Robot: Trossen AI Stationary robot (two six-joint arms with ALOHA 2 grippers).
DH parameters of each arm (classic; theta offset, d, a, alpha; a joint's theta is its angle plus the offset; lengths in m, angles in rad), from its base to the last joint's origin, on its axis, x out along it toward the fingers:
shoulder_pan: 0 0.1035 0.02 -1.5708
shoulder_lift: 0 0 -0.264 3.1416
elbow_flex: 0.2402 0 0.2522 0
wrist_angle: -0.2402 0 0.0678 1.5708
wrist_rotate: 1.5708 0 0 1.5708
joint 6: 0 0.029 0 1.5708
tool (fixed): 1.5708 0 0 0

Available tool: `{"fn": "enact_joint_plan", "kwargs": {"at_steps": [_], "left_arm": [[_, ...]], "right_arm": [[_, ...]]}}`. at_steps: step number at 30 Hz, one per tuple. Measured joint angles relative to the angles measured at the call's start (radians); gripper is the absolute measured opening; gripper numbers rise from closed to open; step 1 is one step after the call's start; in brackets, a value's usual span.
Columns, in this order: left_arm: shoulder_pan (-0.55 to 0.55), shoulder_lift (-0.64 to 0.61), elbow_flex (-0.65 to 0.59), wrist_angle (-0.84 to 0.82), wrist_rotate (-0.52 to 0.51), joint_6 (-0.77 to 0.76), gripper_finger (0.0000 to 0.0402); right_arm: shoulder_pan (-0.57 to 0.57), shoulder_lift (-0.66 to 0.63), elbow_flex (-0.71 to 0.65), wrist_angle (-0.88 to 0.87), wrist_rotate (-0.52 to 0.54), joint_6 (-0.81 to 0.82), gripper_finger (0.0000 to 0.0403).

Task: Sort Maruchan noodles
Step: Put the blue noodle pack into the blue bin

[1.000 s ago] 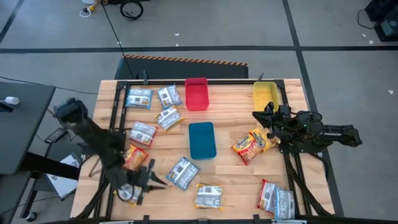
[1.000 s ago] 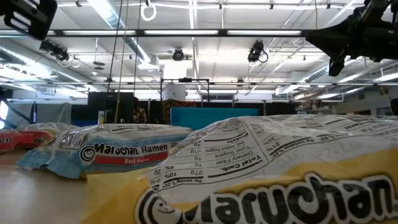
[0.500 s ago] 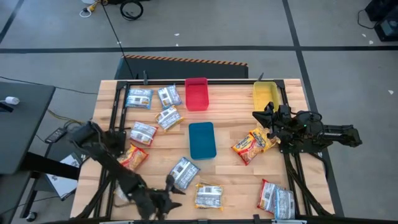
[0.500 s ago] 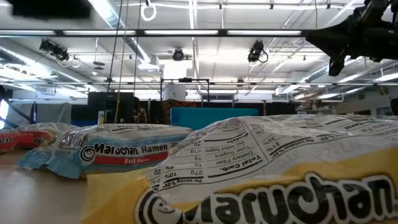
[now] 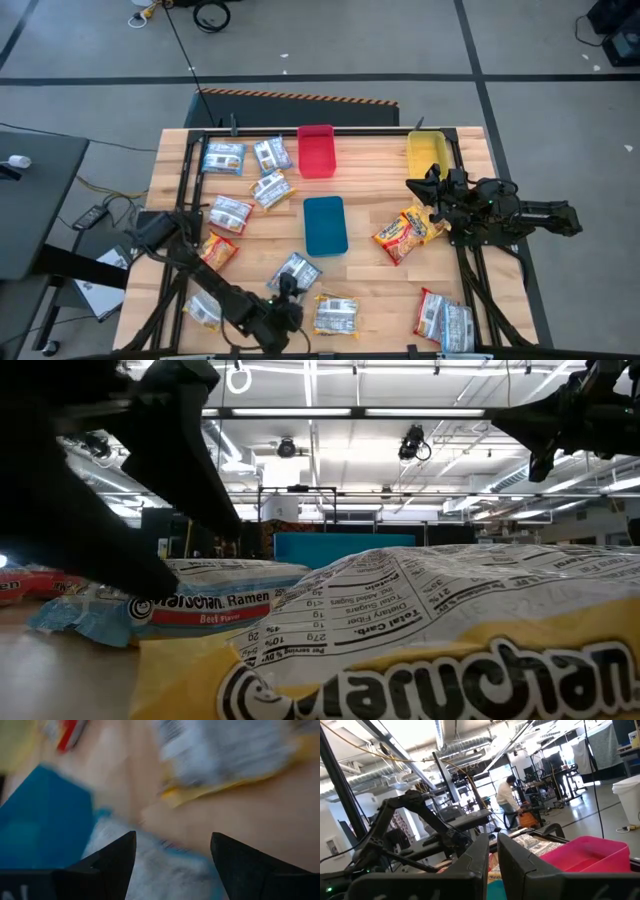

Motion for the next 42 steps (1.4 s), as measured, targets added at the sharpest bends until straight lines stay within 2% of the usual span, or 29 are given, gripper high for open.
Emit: {"fn": "enact_joint_plan", "kwargs": {"at_steps": [5,11,19,25,33,35,42], "left_arm": [[0.02,0.0,0.063,-0.199,0.001,-0.238,0.026],[0.021,0.004,0.067,-0.214,0.059,-0.475,0.026],[0.032,0.008,0.029,-0.313,0.043,-0.582,0.026],[0.038,0.004,0.003,-0.431,0.105,-0.681,0.026],[-0.006,-0.033,-0.001,-0.601,0.199,-0.811,0.026],[-0.019,-0.038,-0.001,-0.598,0.181,-0.833,0.026],[-0.039,-0.034,-0.002,-0.488,0.003,-0.882,0.026]], "right_arm": [[0.0,0.0,0.0,0.0,0.0,0.001,0.0045],[0.0,0.0,0.0,0.0,0.0,0.001,0.0045],[0.0,0.0,0.0,0.0,0.0,0.001,0.0045],[0.0,0.0,0.0,0.0,0.0,0.0,0.0045],[0.0,0.0,0.0,0.0,0.0,0.001,0.0045],[0.0,0.0,0.0,0.0,0.0,0.0,0.0045],[0.0,0.0,0.0,0.0,0.0,0.0,0.0045]]}}
